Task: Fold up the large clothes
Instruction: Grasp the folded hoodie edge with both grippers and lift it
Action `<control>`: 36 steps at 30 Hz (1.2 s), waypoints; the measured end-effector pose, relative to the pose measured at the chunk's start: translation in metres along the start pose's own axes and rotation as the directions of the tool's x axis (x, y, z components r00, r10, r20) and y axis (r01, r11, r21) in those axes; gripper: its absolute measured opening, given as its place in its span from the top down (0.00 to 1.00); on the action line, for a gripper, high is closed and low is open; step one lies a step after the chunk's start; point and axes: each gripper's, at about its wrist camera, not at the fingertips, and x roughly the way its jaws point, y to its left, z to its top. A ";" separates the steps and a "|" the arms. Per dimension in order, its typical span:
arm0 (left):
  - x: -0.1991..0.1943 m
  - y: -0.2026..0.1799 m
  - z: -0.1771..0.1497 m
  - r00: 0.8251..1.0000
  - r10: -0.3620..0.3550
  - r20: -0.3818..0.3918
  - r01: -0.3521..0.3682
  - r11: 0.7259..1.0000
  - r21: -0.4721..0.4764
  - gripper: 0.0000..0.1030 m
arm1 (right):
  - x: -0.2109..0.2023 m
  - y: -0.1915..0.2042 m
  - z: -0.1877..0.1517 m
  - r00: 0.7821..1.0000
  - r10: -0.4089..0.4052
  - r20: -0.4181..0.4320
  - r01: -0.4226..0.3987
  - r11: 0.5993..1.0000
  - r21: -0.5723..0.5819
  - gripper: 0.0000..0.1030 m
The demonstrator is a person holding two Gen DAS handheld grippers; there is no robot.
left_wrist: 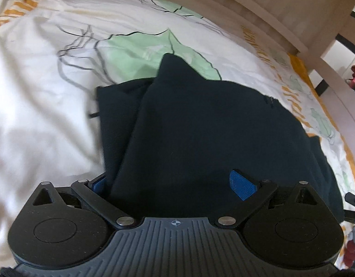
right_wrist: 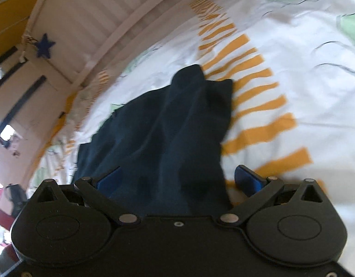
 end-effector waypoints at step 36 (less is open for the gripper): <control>-0.079 -0.023 -0.040 0.934 -0.356 -0.026 0.341 0.912 -0.229 0.79 | -0.105 0.010 -0.019 0.995 -0.085 0.054 0.075 0.983 0.170 0.80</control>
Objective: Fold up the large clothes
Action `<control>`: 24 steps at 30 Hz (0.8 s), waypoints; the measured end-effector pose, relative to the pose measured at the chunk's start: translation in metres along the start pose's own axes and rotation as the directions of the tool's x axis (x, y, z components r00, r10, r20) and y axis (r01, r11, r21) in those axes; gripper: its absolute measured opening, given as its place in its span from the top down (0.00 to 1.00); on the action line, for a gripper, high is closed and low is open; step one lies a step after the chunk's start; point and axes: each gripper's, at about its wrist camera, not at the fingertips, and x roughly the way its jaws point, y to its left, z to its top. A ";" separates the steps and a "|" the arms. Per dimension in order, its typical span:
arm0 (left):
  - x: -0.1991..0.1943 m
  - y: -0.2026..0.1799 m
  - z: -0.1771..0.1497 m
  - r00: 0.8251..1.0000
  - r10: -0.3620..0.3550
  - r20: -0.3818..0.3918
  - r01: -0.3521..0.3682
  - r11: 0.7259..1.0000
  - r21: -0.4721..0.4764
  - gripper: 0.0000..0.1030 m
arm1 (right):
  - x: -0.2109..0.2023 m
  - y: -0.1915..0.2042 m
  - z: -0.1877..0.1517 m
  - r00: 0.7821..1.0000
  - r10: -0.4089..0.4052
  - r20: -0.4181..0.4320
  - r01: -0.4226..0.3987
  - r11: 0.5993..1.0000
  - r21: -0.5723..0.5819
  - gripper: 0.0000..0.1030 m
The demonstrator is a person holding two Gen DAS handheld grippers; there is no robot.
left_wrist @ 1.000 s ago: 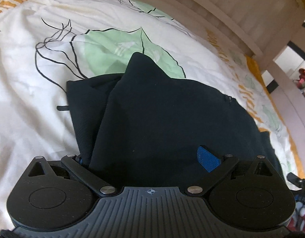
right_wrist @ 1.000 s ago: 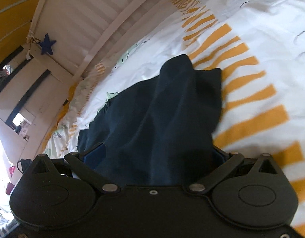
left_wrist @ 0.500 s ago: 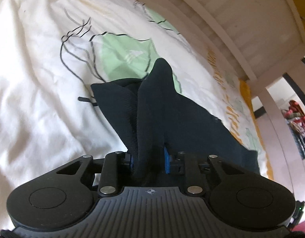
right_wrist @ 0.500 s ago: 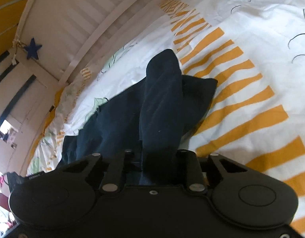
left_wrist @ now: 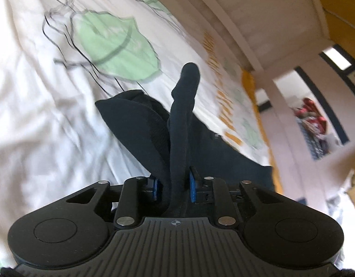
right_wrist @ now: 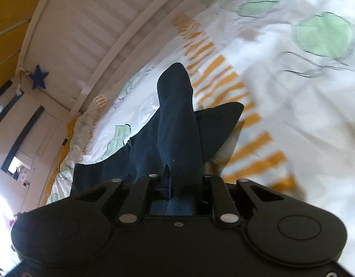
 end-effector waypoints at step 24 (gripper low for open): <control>0.004 -0.012 -0.044 0.845 0.470 0.257 -0.519 0.837 0.173 0.47 | 0.047 -0.019 0.005 0.984 -0.150 -0.096 0.123 0.963 -0.241 0.09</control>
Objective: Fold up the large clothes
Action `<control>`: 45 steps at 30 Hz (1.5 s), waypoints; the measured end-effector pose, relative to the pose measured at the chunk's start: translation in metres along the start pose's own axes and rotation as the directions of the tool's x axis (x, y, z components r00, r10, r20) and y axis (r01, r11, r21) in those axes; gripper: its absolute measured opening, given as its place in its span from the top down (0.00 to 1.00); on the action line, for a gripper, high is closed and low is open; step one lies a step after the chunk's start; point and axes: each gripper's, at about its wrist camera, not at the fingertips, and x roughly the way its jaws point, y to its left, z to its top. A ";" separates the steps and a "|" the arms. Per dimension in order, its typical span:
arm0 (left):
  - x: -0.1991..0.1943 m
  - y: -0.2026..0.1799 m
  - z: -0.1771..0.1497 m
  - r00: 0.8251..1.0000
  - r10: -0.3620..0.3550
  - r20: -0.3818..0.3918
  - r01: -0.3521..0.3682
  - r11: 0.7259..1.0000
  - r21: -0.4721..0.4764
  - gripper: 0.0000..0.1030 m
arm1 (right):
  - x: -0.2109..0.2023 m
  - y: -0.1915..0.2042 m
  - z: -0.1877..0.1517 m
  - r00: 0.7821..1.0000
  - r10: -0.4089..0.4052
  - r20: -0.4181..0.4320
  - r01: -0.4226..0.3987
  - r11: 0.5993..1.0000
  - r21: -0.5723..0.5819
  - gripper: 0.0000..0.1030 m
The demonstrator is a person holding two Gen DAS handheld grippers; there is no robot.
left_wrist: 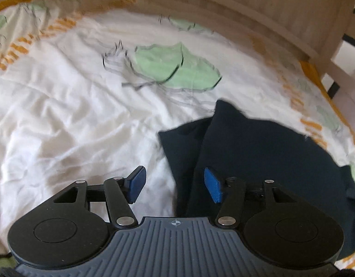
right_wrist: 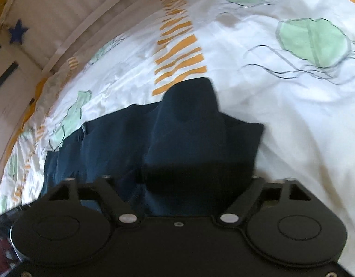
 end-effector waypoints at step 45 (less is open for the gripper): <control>0.010 -0.176 -0.068 0.985 -0.172 0.008 0.168 0.973 0.157 0.75 | -0.005 -0.005 -0.003 0.999 0.052 -0.009 -0.052 0.998 0.039 0.01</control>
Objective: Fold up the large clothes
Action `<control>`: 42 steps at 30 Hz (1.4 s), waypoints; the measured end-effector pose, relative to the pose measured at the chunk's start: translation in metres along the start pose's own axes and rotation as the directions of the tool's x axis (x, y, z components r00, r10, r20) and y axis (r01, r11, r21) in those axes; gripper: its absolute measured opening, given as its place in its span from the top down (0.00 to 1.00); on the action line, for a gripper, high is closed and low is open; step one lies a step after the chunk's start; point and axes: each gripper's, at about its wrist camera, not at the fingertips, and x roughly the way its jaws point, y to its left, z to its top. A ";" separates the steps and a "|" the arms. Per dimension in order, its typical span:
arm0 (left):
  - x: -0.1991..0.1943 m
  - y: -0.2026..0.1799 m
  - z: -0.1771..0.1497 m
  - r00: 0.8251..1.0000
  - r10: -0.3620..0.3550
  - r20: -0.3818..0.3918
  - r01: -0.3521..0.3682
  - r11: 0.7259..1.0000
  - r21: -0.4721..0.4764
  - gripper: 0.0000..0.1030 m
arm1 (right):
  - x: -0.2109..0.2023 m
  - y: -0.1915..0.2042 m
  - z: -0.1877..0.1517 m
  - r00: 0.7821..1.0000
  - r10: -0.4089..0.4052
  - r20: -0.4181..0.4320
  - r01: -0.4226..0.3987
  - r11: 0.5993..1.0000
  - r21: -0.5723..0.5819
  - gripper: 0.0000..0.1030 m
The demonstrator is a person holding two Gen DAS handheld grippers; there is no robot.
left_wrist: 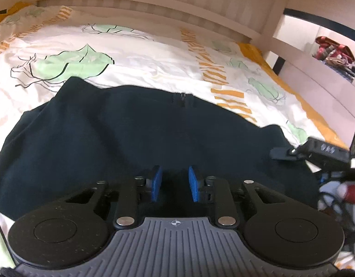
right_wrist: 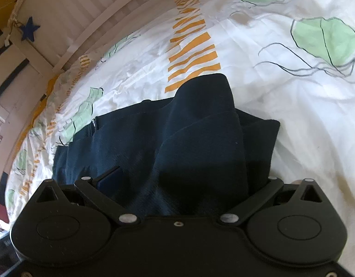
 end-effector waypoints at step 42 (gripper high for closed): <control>-0.063 0.090 -0.025 0.998 -0.068 -0.013 0.067 0.995 -0.074 0.85 | 0.098 0.273 -0.033 0.911 0.224 -0.346 -0.308 0.928 -0.210 0.72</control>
